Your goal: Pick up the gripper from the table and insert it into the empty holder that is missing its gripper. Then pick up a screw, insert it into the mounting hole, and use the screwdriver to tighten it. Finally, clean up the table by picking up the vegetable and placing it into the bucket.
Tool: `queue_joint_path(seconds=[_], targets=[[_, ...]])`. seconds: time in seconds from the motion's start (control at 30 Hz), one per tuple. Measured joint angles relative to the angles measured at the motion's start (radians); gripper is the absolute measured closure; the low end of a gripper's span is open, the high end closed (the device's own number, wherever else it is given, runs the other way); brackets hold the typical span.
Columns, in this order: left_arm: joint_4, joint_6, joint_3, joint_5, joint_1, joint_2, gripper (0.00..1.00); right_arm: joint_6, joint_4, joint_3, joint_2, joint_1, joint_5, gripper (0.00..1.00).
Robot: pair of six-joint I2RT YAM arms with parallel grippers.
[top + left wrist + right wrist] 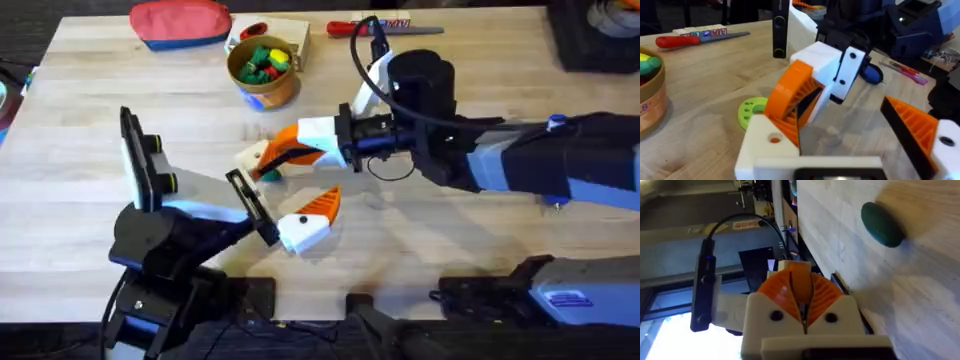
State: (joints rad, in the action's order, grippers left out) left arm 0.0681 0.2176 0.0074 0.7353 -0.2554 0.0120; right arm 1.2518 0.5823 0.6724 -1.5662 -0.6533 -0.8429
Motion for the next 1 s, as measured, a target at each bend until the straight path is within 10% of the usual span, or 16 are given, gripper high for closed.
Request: queue_joint_path(seconds=[1.0], targets=[[-0.001,-0.016,0.000,0.021,-0.006,0.000,0.015,-0.018,0.055,0.000,-0.013,-0.005,-0.050,0.654]])
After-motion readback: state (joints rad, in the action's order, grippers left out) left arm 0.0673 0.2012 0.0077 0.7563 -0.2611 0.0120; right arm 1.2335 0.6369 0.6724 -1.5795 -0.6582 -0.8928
